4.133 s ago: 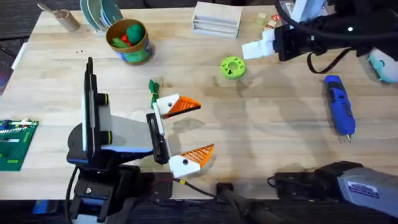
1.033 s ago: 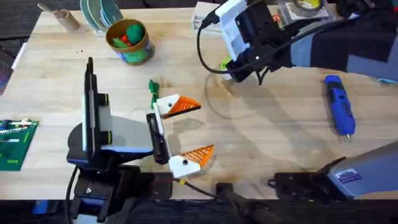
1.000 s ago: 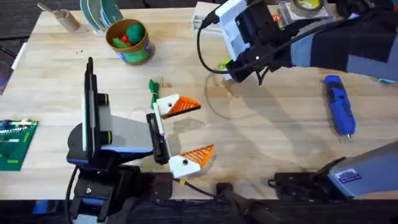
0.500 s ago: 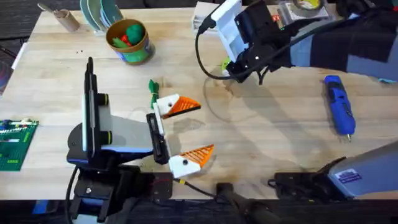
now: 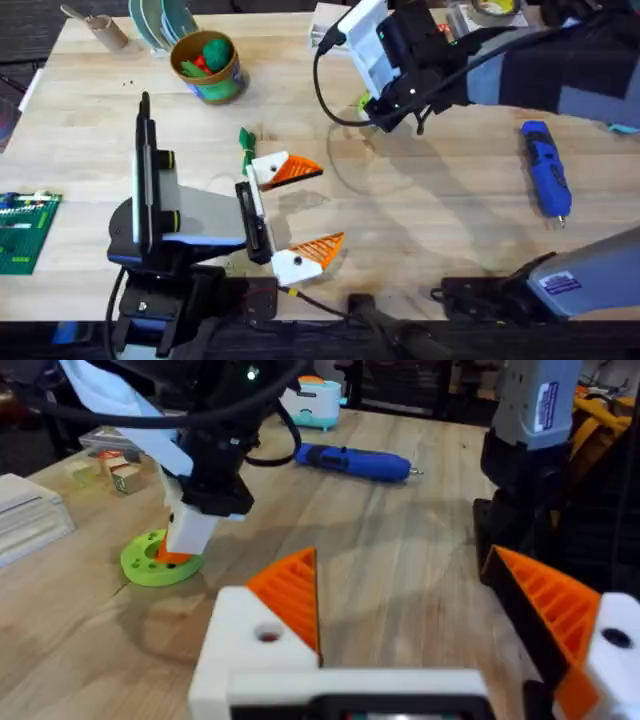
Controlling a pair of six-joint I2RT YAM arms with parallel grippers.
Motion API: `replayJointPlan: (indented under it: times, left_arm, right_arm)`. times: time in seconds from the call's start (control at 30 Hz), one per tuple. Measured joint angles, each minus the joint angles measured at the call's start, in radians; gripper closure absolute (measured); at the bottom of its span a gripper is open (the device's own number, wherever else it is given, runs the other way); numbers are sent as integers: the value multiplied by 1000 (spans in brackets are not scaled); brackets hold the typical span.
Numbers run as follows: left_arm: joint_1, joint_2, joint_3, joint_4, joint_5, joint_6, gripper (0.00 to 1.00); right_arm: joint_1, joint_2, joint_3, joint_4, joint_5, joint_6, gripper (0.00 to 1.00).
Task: Pick up the gripper from the table and insert it into the empty holder that is missing its gripper. Then pick up a screw, insert it into the mounting hole, and use the screwdriver to tighten it. Finally, clean up the table by picking up the vegetable and placing it into the bucket.
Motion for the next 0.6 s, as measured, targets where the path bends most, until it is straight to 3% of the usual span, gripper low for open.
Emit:
replayJointPlan:
  times: [0.33,0.6]
  left_arm:
    - [0,0,0,0,0,0,9]
    - [0,0,0,0,0,0,7]
  right_arm:
    - [0,-24,126,-137,9,-4,994]
    - [33,-116,273,-330,14,-34,994]
